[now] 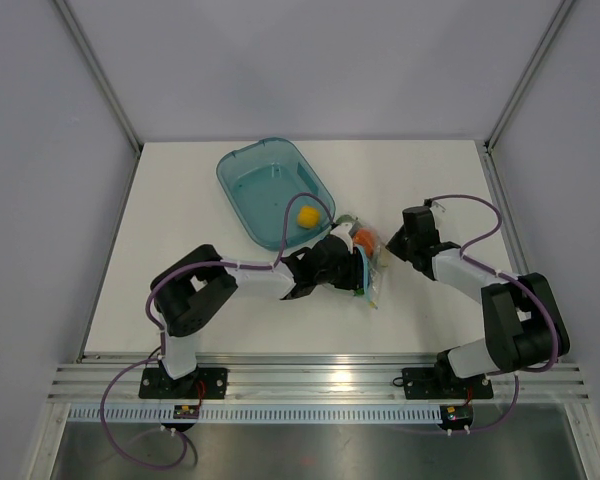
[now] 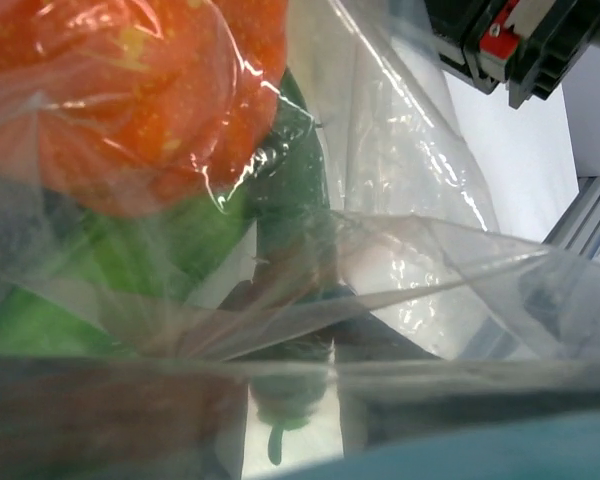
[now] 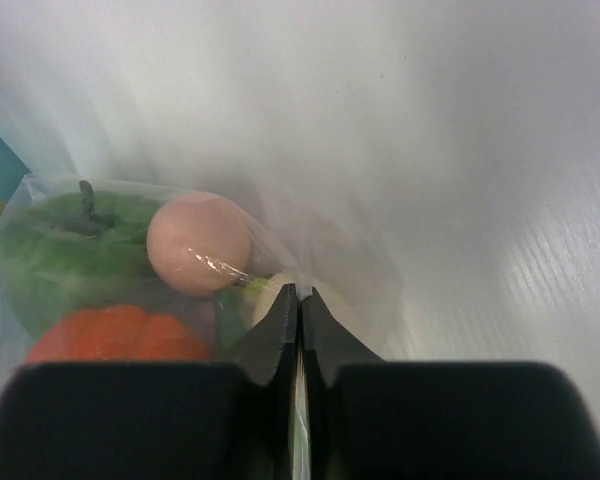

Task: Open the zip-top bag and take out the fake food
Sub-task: Pick up the fake vegetable from the zipper food storage bag.

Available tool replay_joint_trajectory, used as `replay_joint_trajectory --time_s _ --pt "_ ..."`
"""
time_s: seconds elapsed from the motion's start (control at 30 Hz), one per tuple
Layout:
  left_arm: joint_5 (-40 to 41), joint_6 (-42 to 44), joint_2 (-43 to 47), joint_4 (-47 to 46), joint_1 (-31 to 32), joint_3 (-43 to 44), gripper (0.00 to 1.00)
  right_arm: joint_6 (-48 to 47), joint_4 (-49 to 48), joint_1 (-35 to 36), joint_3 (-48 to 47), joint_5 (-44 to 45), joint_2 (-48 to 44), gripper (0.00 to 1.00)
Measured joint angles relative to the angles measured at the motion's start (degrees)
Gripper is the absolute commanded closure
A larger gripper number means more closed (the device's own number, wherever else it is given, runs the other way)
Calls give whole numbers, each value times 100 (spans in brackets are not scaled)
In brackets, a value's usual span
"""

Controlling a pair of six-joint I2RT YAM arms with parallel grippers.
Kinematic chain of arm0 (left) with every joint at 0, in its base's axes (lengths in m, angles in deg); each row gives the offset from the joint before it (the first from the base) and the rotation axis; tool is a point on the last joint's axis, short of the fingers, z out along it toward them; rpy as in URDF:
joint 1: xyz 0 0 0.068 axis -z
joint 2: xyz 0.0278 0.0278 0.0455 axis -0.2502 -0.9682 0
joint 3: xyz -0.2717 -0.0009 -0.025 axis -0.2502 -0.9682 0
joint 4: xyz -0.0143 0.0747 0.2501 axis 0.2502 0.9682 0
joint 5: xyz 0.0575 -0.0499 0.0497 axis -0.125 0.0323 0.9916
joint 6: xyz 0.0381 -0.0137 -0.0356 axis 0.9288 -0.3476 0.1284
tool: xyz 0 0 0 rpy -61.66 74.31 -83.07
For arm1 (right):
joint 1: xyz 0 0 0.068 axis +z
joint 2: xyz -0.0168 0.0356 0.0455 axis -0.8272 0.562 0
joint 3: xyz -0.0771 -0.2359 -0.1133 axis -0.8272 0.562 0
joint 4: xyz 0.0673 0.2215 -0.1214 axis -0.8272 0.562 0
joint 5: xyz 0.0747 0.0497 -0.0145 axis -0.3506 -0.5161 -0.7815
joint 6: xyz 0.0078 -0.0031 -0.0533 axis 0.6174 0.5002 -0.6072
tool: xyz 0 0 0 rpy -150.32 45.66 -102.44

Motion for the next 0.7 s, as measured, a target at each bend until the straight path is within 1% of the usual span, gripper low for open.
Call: replay_joint_trajectory --time_s 0.03,0.2,0.47,0.7 --pt "-2 2 4 0 0 -7 81 22 42 0 -9 55 0 100" --pt "24 9 122 52 0 -61 81 129 273 0 -20 361 -94 100" --pt "177 55 573 98 -17 -118 81 385 678 15 79 953 -667 100" --pt "304 63 678 264 -15 -116 80 660 964 55 138 1220 -841 100"
